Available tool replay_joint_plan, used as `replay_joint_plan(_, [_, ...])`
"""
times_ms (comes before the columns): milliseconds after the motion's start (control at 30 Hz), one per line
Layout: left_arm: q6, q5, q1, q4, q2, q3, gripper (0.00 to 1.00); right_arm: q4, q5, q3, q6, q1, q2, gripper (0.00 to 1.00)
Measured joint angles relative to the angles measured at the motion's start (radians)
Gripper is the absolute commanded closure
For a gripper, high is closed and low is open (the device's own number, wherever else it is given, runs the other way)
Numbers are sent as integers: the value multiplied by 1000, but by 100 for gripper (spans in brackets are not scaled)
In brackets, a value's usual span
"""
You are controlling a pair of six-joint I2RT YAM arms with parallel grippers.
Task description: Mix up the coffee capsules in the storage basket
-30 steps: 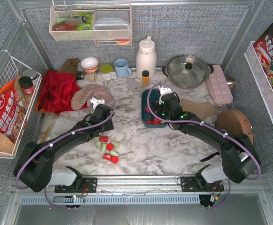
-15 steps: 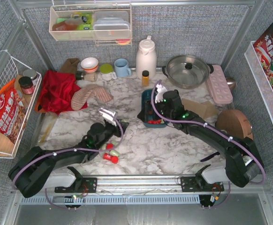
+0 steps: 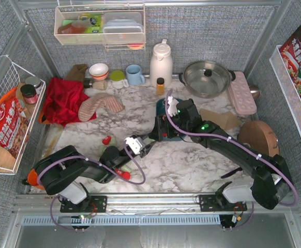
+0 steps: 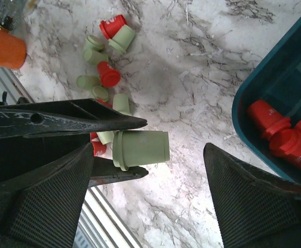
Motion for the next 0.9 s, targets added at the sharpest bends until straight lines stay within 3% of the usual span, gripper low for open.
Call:
replay_joint_plan(200, [49, 17, -21, 71, 43, 39, 57, -40, -1, -13, -14, 6, -11, 20])
replay_joint_plan(267, [52, 26, -27, 72, 45, 43, 57, -42, -4, -20, -13, 9, -10, 27])
replay_joint_plan(333, [55, 27, -29, 71, 46, 45, 57, -35, -10, -25, -9, 11, -10, 35])
replay_joint_plan(467, [55, 37, -34, 71, 46, 47, 56, -26, -26, -25, 0, 11, -9, 66])
replay_joint_plan(567, [49, 40, -34, 70, 46, 47, 44, -22, -29, -25, -3, 12, -9, 78])
replay_joint_plan(633, [48, 35, -35, 72, 45, 44, 27, -23, -31, -25, 3, 12, -9, 86])
replay_joint_plan(667, [47, 30, -36, 74, 43, 41, 8, -23, -23, -25, 6, 13, -9, 88])
replay_joint_plan(700, [45, 23, -37, 77, 40, 36, 2, -23, -14, -25, 6, 14, -9, 89])
replay_joint_plan(900, [8, -126, -39, 79, -11, -21, 1, -32, 117, -23, 10, 12, -14, 90])
